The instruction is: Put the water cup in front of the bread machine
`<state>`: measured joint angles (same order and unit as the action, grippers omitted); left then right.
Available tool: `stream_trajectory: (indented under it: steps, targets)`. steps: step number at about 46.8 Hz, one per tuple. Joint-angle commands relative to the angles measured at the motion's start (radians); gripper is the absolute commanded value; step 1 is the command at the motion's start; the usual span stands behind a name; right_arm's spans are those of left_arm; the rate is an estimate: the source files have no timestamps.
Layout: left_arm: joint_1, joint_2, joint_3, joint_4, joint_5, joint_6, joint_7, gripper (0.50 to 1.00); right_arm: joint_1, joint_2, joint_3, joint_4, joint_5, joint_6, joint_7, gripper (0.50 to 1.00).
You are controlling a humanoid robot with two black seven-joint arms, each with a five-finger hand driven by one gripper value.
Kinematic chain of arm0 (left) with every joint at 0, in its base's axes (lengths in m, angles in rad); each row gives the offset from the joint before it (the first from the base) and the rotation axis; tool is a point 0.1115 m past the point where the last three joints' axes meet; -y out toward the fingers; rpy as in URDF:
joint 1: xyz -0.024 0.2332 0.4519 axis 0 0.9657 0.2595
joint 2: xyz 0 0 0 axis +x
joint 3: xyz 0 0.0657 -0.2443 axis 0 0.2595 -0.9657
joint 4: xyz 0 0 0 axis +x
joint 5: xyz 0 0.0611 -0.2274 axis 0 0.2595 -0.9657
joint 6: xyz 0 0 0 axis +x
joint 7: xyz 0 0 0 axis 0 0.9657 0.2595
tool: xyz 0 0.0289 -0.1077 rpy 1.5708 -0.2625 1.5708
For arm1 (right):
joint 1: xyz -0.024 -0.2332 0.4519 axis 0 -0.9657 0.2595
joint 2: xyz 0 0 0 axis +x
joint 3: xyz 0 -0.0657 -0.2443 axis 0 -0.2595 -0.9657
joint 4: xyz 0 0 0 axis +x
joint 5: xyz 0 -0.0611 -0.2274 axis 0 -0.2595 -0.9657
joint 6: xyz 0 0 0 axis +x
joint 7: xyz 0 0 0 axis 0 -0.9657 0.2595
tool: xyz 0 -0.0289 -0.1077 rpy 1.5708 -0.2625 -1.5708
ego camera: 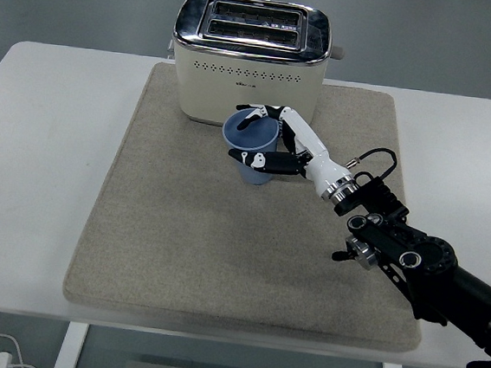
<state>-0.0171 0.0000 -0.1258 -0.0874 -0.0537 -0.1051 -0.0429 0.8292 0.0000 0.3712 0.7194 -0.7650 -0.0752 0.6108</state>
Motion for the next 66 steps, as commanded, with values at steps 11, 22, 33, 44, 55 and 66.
stream_trajectory:
  steps: [11, 22, 33, 44, 55, 66]
  targets:
    - [0.000, 0.000, 0.000, 0.000, 0.000, -0.001, 0.000, 1.000, -0.012, 0.000, 0.000, 0.000, 0.003, 0.000, 0.000, 0.500]
    - [0.000, 0.000, 0.000, 0.000, 0.000, 0.001, 0.000, 1.000, -0.012, 0.000, 0.000, 0.000, 0.004, 0.000, 0.000, 0.543]
    - [0.000, 0.000, 0.000, 0.000, 0.000, 0.001, 0.000, 1.000, -0.012, 0.000, 0.003, 0.000, 0.004, 0.002, 0.000, 0.688]
    - [0.000, 0.000, 0.000, 0.000, 0.000, -0.001, 0.000, 1.000, -0.012, 0.000, 0.003, 0.000, 0.004, 0.002, 0.000, 0.719]
    - [0.000, 0.000, 0.000, 0.000, 0.000, 0.001, 0.000, 1.000, -0.013, 0.000, 0.008, 0.002, 0.004, 0.003, 0.000, 0.748]
    - [0.000, 0.000, 0.000, 0.000, 0.000, -0.001, 0.000, 1.000, -0.018, 0.000, 0.009, 0.005, 0.006, 0.012, 0.000, 0.780]
